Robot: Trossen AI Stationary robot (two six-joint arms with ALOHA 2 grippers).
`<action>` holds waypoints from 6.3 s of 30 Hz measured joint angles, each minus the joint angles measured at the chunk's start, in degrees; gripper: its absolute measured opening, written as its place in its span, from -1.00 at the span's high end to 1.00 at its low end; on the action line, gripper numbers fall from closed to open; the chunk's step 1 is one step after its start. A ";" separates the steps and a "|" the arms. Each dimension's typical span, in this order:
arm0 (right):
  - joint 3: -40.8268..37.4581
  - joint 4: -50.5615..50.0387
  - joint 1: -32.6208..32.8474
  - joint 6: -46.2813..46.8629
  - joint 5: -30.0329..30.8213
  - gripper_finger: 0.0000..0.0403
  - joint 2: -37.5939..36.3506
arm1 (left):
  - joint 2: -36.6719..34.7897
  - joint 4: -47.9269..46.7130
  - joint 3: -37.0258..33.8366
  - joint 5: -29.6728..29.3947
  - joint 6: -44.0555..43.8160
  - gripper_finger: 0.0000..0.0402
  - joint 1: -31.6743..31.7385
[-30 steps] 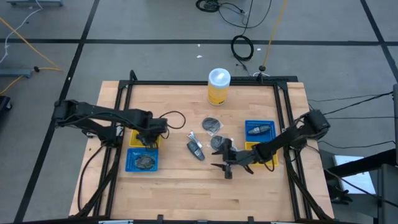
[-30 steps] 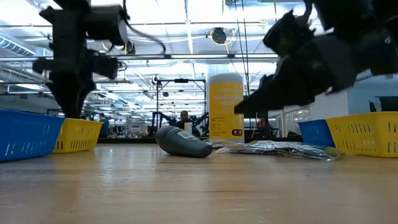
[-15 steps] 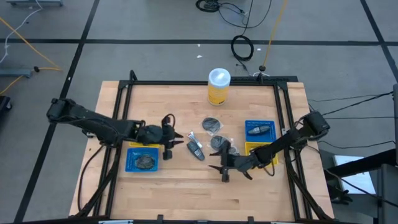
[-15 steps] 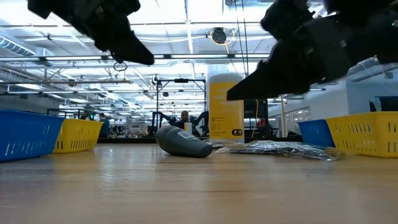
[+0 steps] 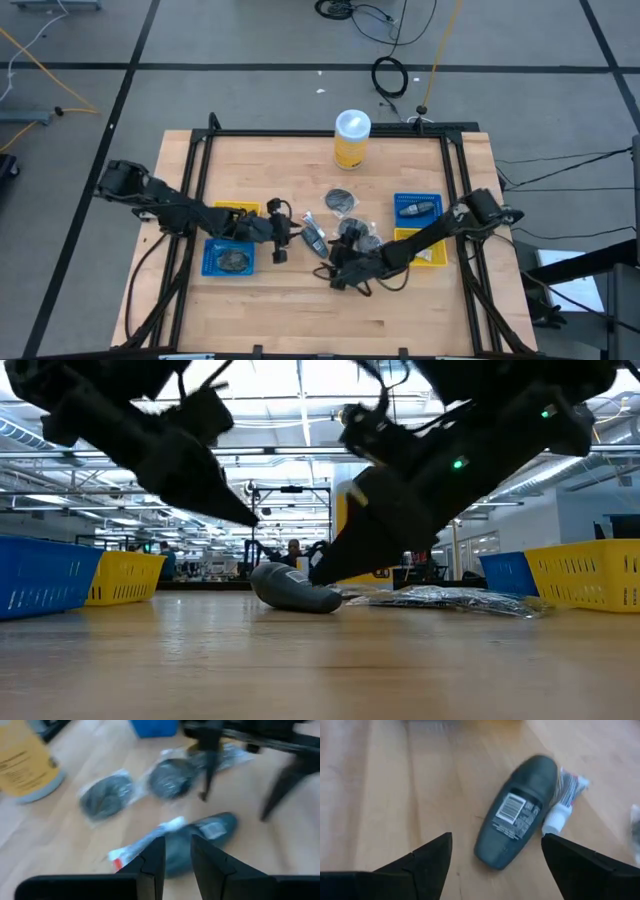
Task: Pick & Place Travel size toiletries
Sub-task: Put the black deodorant into the right blue bin, then put the black hairbrush into the left blue bin
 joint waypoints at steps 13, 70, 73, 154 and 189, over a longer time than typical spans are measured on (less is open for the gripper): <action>5.07 -3.51 -2.56 7.54 0.44 -0.34 4.42 | 4.48 -2.31 0.09 9.75 -4.05 0.55 7.75; 2.42 -92.89 -5.72 23.30 -9.26 -0.04 -36.99 | 9.64 10.82 0.27 17.24 1.44 0.55 2.61; -2.57 -92.01 -10.21 17.72 -12.80 -0.04 -40.15 | 9.64 10.82 0.27 17.22 1.44 0.55 2.61; -8.77 -27.62 -3.43 -4.29 -16.29 -0.22 -18.66 | 9.64 14.03 0.25 14.85 3.54 0.55 1.21; -8.92 -25.60 0.63 -1.60 -20.17 1.00 -19.34 | 9.65 15.89 0.25 14.79 5.88 0.55 -0.52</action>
